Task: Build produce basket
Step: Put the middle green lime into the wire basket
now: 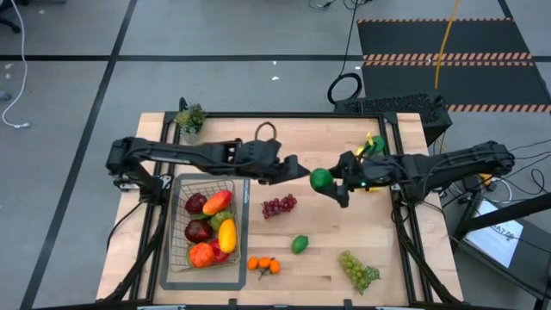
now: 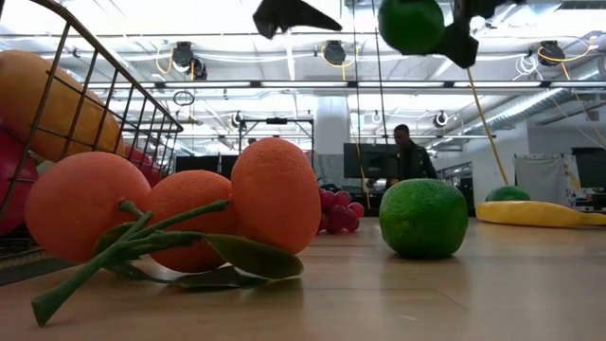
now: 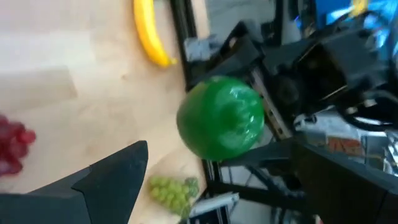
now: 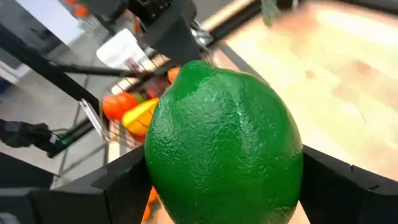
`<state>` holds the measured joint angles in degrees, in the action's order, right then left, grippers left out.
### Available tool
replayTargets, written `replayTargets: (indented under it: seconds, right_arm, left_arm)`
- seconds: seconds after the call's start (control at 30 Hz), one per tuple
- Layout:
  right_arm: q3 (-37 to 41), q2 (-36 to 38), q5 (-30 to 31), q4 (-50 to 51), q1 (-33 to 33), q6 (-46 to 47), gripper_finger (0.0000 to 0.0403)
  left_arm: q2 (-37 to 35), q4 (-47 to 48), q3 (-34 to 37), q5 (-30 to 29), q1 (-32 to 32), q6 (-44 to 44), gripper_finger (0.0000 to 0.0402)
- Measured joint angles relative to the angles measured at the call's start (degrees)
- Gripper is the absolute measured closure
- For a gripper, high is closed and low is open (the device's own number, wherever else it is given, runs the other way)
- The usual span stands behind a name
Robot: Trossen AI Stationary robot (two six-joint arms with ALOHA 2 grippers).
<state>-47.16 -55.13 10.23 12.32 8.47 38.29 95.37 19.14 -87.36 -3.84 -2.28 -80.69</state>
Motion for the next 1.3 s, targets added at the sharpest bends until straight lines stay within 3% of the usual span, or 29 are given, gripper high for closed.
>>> replayTargets:
  seconds: [0.23, 0.4, 0.83, 1.3]
  right_arm:
    - [0.0, -2.9, -3.0, 5.7, 0.0, 0.4, 0.0078]
    - [0.0, -5.5, -5.3, 8.9, 0.0, 0.3, 0.0078]
    - [0.0, -9.5, -7.6, 9.1, 0.0, -1.9, 0.0078]
    - [0.0, -9.4, -7.3, 8.7, 0.0, -5.7, 0.0078]
  left_arm:
    - [6.1, 0.5, 0.0, 6.7, 1.3, -1.2, 0.0009]
    - [9.5, 0.1, 0.0, 7.0, 1.5, -1.5, 0.0009]
    - [16.9, -11.6, 0.0, 9.5, 1.5, -3.7, 0.0009]
    - [17.9, -13.4, 0.0, 9.9, 1.4, -3.0, 0.0009]
